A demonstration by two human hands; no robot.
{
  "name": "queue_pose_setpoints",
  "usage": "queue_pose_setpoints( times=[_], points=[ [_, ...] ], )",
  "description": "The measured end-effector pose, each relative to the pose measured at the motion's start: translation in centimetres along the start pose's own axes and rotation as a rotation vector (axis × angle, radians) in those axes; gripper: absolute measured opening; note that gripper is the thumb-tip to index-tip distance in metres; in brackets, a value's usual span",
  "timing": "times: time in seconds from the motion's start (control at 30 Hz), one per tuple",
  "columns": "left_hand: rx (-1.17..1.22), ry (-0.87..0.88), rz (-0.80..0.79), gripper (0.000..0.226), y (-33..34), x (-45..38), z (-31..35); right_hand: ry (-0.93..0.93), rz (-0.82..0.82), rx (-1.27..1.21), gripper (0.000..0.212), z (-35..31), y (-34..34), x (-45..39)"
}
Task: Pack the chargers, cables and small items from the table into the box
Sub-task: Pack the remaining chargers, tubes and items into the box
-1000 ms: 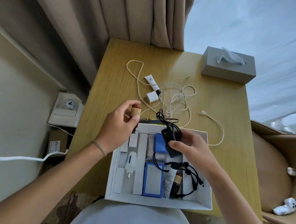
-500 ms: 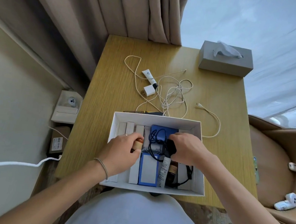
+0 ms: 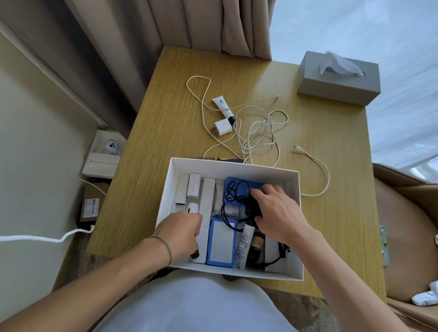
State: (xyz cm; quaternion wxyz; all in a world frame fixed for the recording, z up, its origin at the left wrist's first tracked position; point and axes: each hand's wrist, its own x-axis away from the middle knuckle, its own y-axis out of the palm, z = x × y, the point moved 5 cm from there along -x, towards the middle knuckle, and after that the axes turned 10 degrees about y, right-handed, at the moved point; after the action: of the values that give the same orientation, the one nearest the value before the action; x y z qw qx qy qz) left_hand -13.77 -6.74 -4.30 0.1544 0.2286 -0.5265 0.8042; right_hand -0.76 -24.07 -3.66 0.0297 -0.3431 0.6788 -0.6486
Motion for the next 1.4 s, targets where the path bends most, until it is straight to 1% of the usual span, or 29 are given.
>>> queue_pose_setpoints(
  times=[0.2, 0.3, 0.4, 0.5, 0.6, 0.7, 0.8, 0.93, 1.03, 1.13, 1.27, 1.4],
  points=[
    [-0.151, 0.026, -0.141, 0.020, 0.9, 0.3, -0.2, 0.001, 0.069, -0.073, 0.055, 0.2, -0.7, 0.6],
    [-0.218, 0.048, -0.168, 0.025, 1.3, 0.6, -0.2, -0.013, 0.113, -0.099, 0.051, 0.0, -1.3, 0.7],
    [-0.244, 0.067, -0.165, 0.024, 1.1, 0.6, 0.1, -0.022, 0.176, -0.137, 0.042, -0.2, -2.0, 0.7],
    [-0.222, 0.107, -0.076, 0.015, 0.3, 0.6, 0.4, -0.042, 0.208, -0.160, 0.034, -0.5, -2.9, 0.5],
    [-0.171, 0.159, 0.099, 0.017, -1.6, 0.5, 0.9, -0.049, 0.250, -0.207, 0.031, -0.8, -3.8, 0.1],
    [-0.065, 0.223, 0.283, 0.013, -4.3, 0.1, 1.7, -0.041, 0.274, -0.244, 0.029, -1.1, -4.9, -0.7],
    [0.044, 0.277, 0.374, 0.009, -7.2, -0.8, 2.3, -0.050, 0.286, -0.257, 0.027, -1.7, -6.2, -1.8],
    [0.118, 0.282, 0.482, 0.012, -11.0, -3.2, 2.2, -0.052, 0.314, -0.259, 0.025, -2.1, -8.2, -3.7],
    [0.122, 0.255, 0.511, 0.013, -13.4, -5.8, 1.6, -0.027, 0.306, -0.269, 0.026, -2.0, -9.7, -5.5],
    [0.119, 0.198, 0.493, 0.016, -14.9, -9.1, 0.4, -0.012, 0.290, -0.283, 0.030, -1.8, -10.6, -7.5],
    [0.157, 0.092, 0.426, 0.020, -15.2, -13.6, -1.6, 0.023, 0.230, -0.292, 0.030, -1.5, -10.8, -10.1],
    [0.135, 0.040, 0.413, 0.031, -14.9, -17.6, -2.9, 0.052, 0.181, -0.306, 0.032, -1.0, -10.5, -12.3]
  ],
)
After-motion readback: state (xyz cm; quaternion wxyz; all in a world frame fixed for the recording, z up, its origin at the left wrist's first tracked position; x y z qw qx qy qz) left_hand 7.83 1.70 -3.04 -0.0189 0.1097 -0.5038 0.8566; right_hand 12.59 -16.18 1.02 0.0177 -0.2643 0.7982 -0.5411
